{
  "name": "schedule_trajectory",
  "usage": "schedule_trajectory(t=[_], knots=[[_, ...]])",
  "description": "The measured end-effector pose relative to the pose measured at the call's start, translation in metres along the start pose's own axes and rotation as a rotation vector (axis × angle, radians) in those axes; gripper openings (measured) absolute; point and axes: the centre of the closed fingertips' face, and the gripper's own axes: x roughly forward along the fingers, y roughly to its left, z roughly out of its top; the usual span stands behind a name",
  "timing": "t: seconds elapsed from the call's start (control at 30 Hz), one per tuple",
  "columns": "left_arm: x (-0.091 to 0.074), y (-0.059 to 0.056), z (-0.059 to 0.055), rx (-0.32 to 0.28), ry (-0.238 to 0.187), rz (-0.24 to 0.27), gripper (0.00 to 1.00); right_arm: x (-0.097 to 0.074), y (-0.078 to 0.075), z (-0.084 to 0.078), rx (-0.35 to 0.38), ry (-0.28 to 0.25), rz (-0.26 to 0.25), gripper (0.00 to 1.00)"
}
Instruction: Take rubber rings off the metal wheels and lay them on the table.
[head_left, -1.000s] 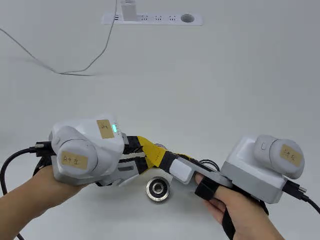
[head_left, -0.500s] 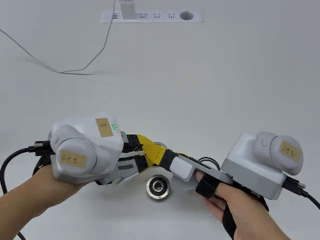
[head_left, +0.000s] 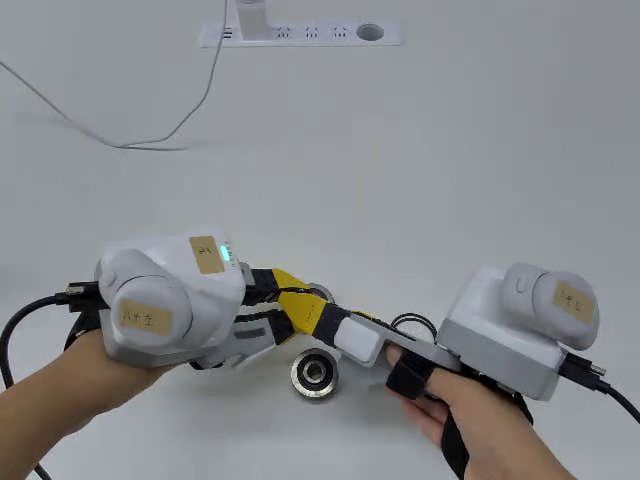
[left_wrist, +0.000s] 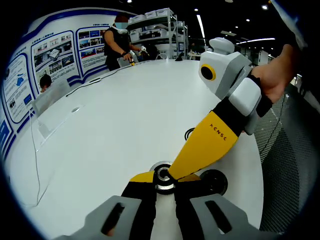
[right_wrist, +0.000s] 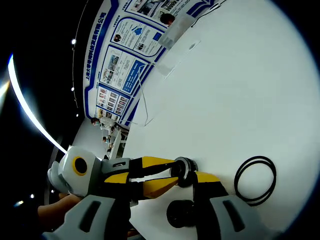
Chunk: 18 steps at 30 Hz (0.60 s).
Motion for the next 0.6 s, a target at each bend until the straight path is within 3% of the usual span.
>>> schedule_trajectory(t=[0.6], knots=[[-0.0002,-0.0004,0.0003,0.004,0.005,0.002,0.13,-0.0025,0.0011,0.0023,-0.006,-0.008,-0.001,0.48]])
